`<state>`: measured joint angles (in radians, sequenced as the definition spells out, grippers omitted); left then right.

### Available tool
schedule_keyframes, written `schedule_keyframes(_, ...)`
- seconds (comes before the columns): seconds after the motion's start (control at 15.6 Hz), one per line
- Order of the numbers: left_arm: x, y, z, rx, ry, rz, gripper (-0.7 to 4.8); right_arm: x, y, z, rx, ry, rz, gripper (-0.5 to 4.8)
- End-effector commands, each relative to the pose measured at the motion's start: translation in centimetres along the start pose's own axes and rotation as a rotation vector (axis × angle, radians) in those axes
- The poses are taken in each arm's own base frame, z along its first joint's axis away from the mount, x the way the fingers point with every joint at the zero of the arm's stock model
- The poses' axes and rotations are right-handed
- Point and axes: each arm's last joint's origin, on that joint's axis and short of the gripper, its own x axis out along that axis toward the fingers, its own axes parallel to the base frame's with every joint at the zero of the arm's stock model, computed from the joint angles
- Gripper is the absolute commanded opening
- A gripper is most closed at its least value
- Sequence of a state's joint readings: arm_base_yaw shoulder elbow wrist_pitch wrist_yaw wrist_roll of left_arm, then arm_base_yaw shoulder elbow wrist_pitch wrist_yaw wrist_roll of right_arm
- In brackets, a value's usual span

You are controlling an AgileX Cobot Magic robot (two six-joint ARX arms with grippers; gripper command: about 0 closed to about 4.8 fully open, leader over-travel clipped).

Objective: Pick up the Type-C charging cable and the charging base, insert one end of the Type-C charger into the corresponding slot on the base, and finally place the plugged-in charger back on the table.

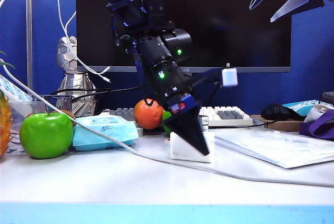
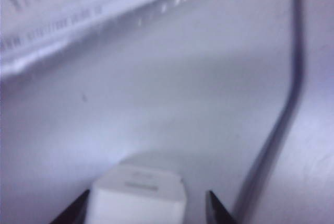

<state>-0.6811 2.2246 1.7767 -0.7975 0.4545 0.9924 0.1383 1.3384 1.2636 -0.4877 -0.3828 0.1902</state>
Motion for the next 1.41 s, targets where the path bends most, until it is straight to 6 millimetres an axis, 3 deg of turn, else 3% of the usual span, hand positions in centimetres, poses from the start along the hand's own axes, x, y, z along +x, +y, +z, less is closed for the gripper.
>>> schedule_keyframes(0.06, -0.1, -0.1, 0.0, -0.149, 0.141, 0.093, 2.74, -0.2, 0.2, 0.2, -0.006, -0.015, 0.008, 2.88)
schedule_keyframes(0.45, 0.0, -0.3, 0.5, -0.179, 0.160, 0.115, 2.77, -0.2, 0.2, 0.2, -0.007, -0.015, 0.008, 2.88)
schedule_keyframes(0.9, 0.5, -0.9, 1.2, -0.008, 0.170, 0.092, 2.77, -0.1, 0.1, 0.1, -0.003, -0.005, 0.007, 2.87)
schedule_keyframes(0.96, 0.6, -0.9, 1.2, -0.008, 0.170, 0.091, 2.47, -0.1, 0.1, 0.0, -0.001, -0.001, 0.007, 2.87)
schedule_keyframes(1.03, 0.8, -1.0, 1.2, -0.014, 0.171, 0.084, 1.31, -0.1, 0.1, 0.0, -0.001, -0.001, 0.007, 2.87)
schedule_keyframes(1.16, 0.8, -1.0, 1.3, -0.063, 0.161, 0.083, 0.02, -0.2, 0.2, 0.0, -0.002, 0.001, 0.023, 2.83)
schedule_keyframes(1.35, -1.1, -1.3, 2.4, -0.093, 0.057, 0.076, -0.06, -0.3, 0.3, 0.1, -0.011, 0.001, 0.045, 2.82)
schedule_keyframes(1.41, -3.0, -1.6, 3.4, -0.073, -0.024, 0.071, -0.06, -0.5, 0.4, 0.1, -0.014, -0.002, 0.061, 2.82)
